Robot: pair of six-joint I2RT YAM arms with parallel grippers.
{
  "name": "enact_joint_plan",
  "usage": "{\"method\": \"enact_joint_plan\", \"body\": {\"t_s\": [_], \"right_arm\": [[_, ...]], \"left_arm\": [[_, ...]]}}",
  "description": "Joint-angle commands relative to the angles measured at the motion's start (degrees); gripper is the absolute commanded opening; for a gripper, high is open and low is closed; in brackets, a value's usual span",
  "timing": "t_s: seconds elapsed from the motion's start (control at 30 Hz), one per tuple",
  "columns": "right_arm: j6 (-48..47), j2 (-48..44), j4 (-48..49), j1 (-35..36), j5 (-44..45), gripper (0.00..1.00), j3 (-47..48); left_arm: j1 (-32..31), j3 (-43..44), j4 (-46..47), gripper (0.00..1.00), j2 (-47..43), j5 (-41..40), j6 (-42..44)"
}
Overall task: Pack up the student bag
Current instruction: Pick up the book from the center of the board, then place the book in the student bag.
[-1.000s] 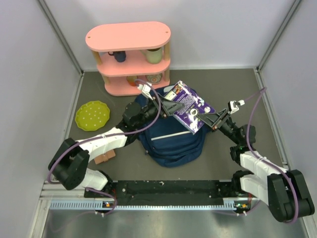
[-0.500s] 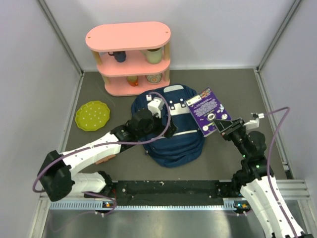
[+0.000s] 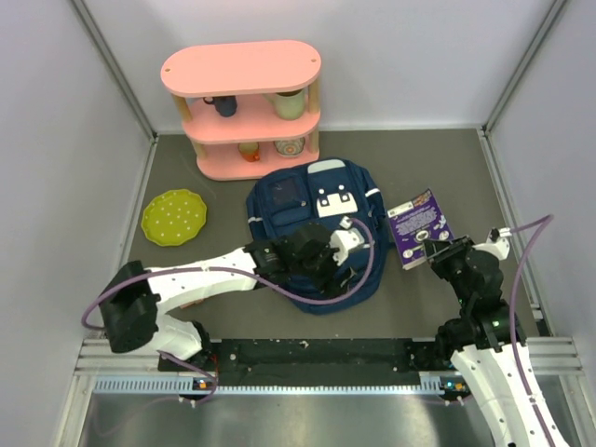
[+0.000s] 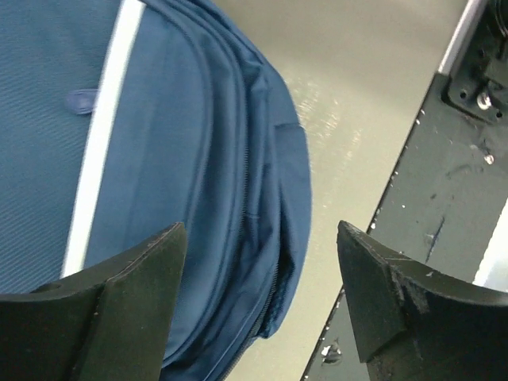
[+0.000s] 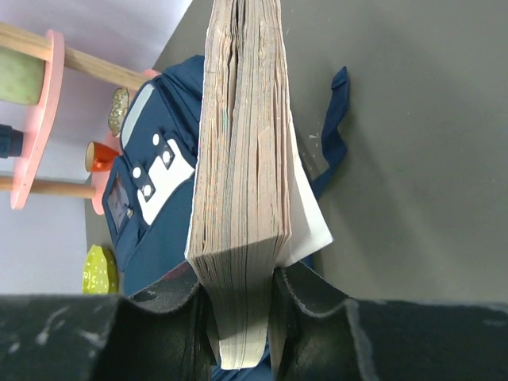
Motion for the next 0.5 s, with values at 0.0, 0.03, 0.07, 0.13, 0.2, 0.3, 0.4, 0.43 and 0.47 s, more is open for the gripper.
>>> {"method": "enact_joint_plan", "body": {"t_s": [0.0, 0.03, 0.07, 0.13, 0.2, 0.3, 0.4, 0.43, 0.47], "right_arm": [[-0.47, -1.29, 2.74, 0.21, 1.62, 0.0, 4.03], [-0.55, -1.37, 2.66, 0.21, 1.53, 0.0, 4.03], [-0.38, -1.37, 2.65, 0.29, 1.27, 0.0, 3.94], [-0.38, -1.46, 2.48, 0.21, 1.09, 0.0, 3.85], [-0.29, -1.37, 2.48, 0.21, 1.01, 0.0, 3.68], [-0.11, -1.37, 2.57, 0.29, 0.83, 0.0, 3.41], [-0.2, -1.37, 2.57, 0.29, 0.74, 0.0, 3.24], [-0.11, -1.37, 2.48, 0.21, 0.65, 0.0, 3.15], [-0.2, -1.37, 2.39, 0.29, 0.57, 0.0, 3.06]], "left_arm": [[-1.6, 5.3, -3.59, 0.74, 4.53, 4.49, 4.25], [-1.69, 5.92, -5.26, 0.7, 6.19, 4.76, 4.34], [-1.6, 6.54, -5.8, 0.67, 6.91, 5.11, 4.25], [-1.69, 7.51, -6.41, 0.62, 8.4, 6.33, 4.34], [-1.69, 8.12, -6.5, 0.58, 9.28, 6.78, 4.34], [-1.87, 9.09, -7.12, 0.52, 11.04, 6.78, 4.25], [-2.04, 10.58, -8.87, 0.48, 12.8, 5.9, 4.25], [-1.96, 11.28, -9.66, 0.47, 13.93, 5.55, 4.34], [-2.04, 12.25, -10.45, 0.47, 14.47, 5.81, 4.25]]}}
